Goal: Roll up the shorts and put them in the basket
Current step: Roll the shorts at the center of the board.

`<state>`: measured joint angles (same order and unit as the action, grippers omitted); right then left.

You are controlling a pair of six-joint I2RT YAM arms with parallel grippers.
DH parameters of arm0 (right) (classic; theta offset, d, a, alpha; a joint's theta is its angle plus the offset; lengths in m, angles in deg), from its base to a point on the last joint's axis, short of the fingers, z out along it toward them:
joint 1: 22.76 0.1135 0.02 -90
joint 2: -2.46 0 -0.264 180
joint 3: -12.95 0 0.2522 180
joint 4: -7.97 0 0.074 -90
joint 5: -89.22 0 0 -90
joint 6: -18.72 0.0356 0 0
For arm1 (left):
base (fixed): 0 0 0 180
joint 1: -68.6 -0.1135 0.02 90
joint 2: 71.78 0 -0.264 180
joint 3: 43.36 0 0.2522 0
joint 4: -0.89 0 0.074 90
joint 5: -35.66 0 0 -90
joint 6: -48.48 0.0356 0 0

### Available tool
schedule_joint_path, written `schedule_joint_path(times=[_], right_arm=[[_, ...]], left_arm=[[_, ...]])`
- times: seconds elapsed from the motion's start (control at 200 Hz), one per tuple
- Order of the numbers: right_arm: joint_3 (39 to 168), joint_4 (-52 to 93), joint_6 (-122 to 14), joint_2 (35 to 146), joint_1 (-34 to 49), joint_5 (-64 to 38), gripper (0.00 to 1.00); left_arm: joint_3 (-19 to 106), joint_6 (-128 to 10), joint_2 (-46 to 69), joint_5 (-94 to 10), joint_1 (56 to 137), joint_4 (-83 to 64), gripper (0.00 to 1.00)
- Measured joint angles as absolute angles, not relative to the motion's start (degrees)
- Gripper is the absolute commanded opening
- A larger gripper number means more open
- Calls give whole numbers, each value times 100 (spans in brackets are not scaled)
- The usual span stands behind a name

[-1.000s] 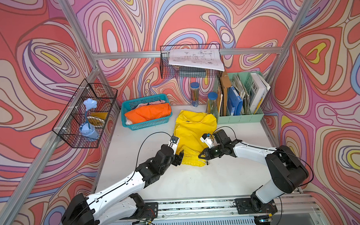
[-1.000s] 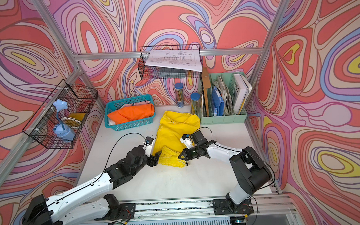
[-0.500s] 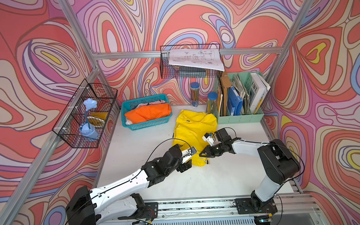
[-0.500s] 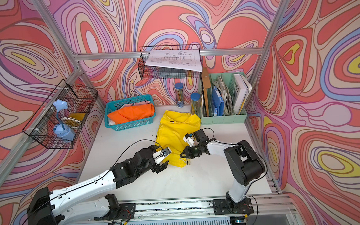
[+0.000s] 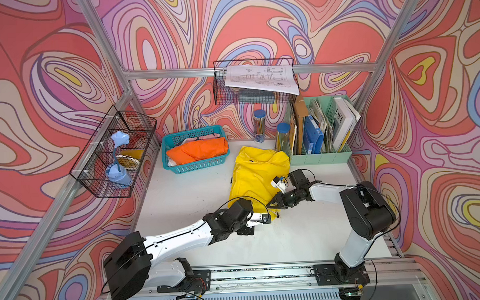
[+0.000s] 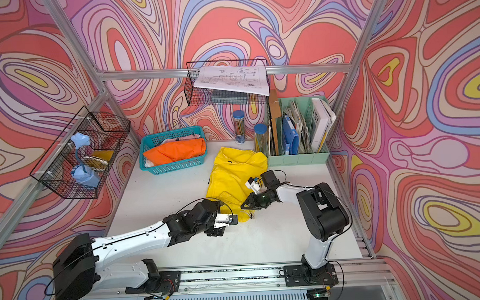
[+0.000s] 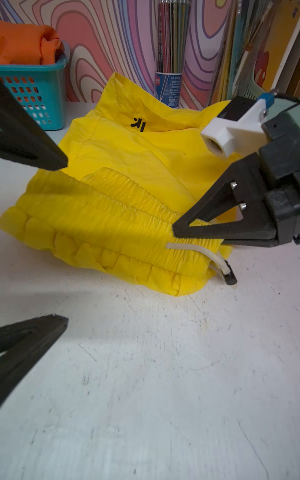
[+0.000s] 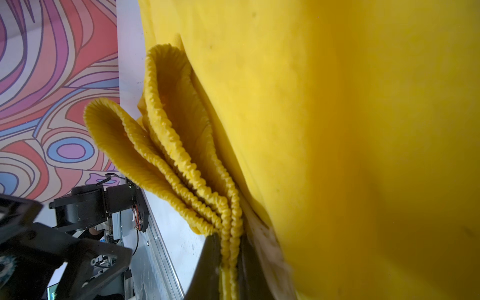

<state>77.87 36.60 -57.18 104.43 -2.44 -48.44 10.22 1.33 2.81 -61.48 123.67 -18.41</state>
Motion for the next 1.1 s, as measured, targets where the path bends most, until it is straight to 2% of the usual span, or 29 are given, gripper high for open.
schedule_joint_path(times=[0.586,0.881,1.096], right_arm=[[7977,3958,-6177,10723,-286,-5308,0],[7981,4047,-6275,10723,-330,-5340,0],[7981,4130,-6439,10723,-404,-5485,0]], left_arm=[[1089,965,1842,-6288,12336,-659,94],[1229,1121,2014,-6244,11954,-414,95],[1225,1145,2115,-6076,11779,-254,90]])
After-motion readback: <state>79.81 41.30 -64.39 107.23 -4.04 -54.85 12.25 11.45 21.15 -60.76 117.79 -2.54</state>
